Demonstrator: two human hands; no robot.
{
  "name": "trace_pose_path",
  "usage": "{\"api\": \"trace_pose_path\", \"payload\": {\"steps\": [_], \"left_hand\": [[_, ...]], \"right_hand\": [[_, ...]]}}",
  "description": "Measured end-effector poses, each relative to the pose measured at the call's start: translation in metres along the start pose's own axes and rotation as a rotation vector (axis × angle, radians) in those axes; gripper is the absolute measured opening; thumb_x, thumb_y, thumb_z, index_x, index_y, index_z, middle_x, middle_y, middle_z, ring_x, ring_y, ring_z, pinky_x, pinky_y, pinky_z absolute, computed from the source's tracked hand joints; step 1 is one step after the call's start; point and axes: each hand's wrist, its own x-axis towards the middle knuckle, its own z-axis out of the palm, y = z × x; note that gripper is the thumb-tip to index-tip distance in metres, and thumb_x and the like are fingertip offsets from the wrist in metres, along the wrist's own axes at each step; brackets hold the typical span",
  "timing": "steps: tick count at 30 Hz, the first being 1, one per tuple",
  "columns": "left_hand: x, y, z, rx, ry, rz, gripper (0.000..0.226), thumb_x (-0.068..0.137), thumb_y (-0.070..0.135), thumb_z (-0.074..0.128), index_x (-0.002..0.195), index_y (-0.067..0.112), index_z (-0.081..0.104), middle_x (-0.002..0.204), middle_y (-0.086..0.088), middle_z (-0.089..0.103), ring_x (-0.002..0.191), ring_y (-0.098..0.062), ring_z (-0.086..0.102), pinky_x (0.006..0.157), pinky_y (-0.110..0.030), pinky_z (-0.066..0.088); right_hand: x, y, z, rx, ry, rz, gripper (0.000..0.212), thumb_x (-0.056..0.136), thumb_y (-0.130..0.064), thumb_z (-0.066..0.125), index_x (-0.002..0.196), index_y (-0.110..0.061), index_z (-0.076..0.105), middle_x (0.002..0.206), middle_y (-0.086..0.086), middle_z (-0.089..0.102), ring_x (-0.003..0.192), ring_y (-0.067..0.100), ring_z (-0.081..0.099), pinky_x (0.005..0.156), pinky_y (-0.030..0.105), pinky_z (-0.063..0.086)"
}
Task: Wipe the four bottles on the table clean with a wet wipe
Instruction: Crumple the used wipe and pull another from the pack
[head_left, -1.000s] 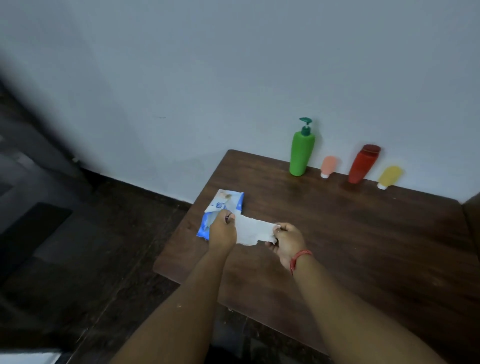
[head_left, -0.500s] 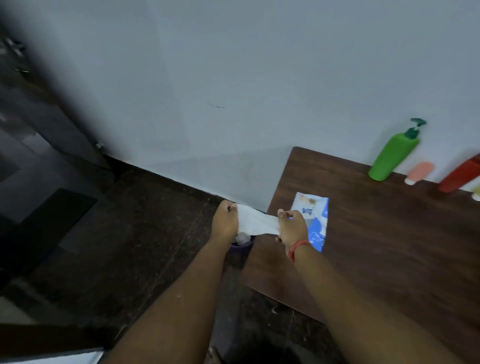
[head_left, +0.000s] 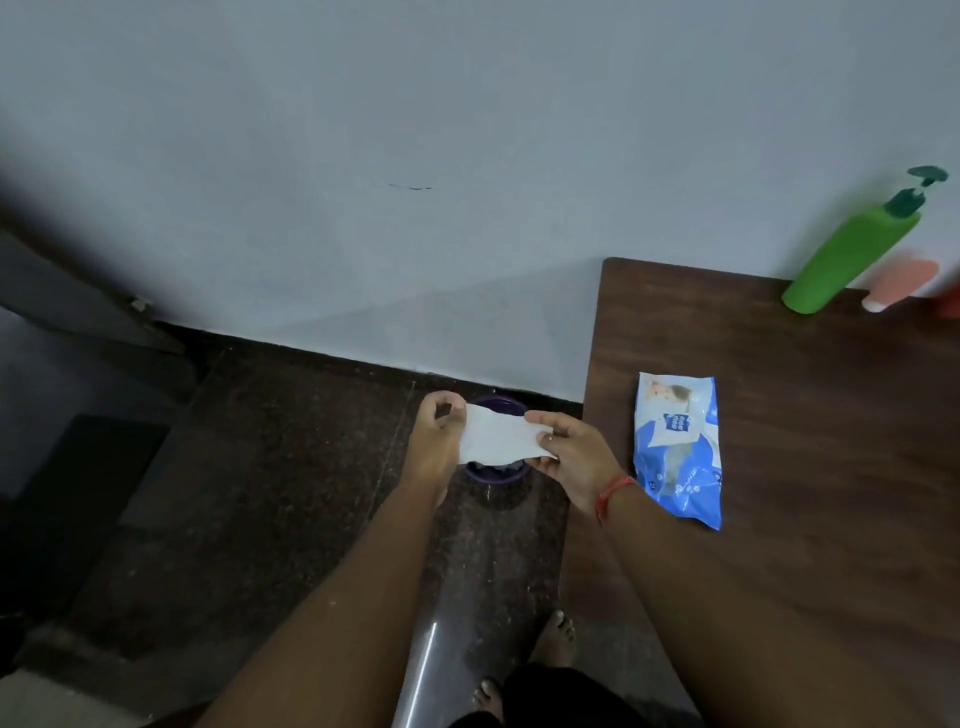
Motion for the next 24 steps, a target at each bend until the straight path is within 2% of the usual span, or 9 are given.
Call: {"api": "trace_pose_path", "payload": {"steps": [2,5,10,13,16,18,21,24], "left_hand": [[0.014,0.004,-0.007,0.016,-0.058,0.026,0.016,0.102,0.021,0.055,0.118,0.023,0.056,0.103,-0.004,0.064,0.090,-0.018,0.064,0.064,-0.026,0.057],[0.041,0.000,-0.022,0.058,-0.074,0.010,0.025,0.100,0.014,0.059,0.122,0.024,0.055,0.104,-0.006,0.066,0.091,-0.018,0.066,0.063,-0.024,0.057],[0.098,-0.010,-0.038,0.224,-0.188,-0.059,0.021,0.102,0.011,0.053,0.112,0.023,0.068,0.109,0.000,0.066,0.094,-0.010,0.064,0.065,-0.019,0.055],[0.144,-0.019,-0.043,0.341,-0.242,-0.092,0.025,0.102,0.013,0.052,0.119,0.019,0.069,0.120,-0.004,0.065,0.101,-0.013,0.063,0.078,-0.022,0.051],[0.192,-0.030,-0.043,0.440,-0.321,-0.076,0.030,0.101,0.014,0.055,0.129,0.020,0.064,0.130,-0.004,0.061,0.113,-0.018,0.059,0.095,-0.032,0.051],[0.221,-0.041,-0.040,0.512,-0.385,-0.073,0.039,0.098,0.014,0.060,0.137,0.022,0.059,0.134,-0.002,0.058,0.117,-0.019,0.057,0.101,-0.039,0.051],[0.259,-0.067,-0.030,0.583,-0.462,-0.100,0.054,0.093,0.009,0.063,0.144,0.023,0.051,0.139,-0.003,0.056,0.120,-0.021,0.057,0.101,-0.043,0.052],[0.298,-0.108,-0.017,0.612,-0.482,-0.153,0.060,0.089,0.002,0.062,0.144,0.023,0.051,0.139,-0.007,0.055,0.117,-0.025,0.059,0.096,-0.043,0.055]], "right_hand": [[0.020,0.002,0.006,0.035,0.010,0.056,0.030,0.098,0.006,0.049,0.114,-0.010,0.070,0.132,0.012,0.054,0.115,0.029,0.057,0.082,0.034,0.058],[0.046,0.006,0.022,0.059,0.021,0.118,0.031,0.096,0.005,0.053,0.113,-0.013,0.071,0.130,0.009,0.053,0.117,0.030,0.057,0.081,0.034,0.058],[0.080,0.015,0.043,-0.082,0.082,0.113,0.035,0.097,0.003,0.052,0.112,-0.023,0.071,0.129,0.001,0.053,0.115,0.025,0.057,0.086,0.036,0.059],[0.105,0.023,0.052,-0.185,0.181,0.059,0.035,0.096,0.003,0.054,0.115,-0.020,0.071,0.132,0.004,0.053,0.115,0.024,0.057,0.080,0.031,0.060],[0.137,0.034,0.063,-0.265,0.298,0.013,0.033,0.096,0.005,0.052,0.118,-0.013,0.069,0.122,0.001,0.059,0.106,0.013,0.060,0.073,0.017,0.057],[0.161,0.048,0.068,-0.295,0.371,0.016,0.034,0.097,0.003,0.051,0.120,-0.016,0.068,0.118,-0.002,0.060,0.102,0.008,0.059,0.076,0.014,0.055],[0.200,0.078,0.068,-0.299,0.441,0.037,0.035,0.096,-0.003,0.055,0.123,-0.022,0.066,0.127,0.000,0.059,0.113,0.018,0.058,0.094,0.036,0.056],[0.241,0.112,0.062,-0.309,0.469,0.079,0.040,0.095,-0.002,0.055,0.129,-0.021,0.064,0.137,0.003,0.055,0.121,0.022,0.053,0.100,0.046,0.052]]}}
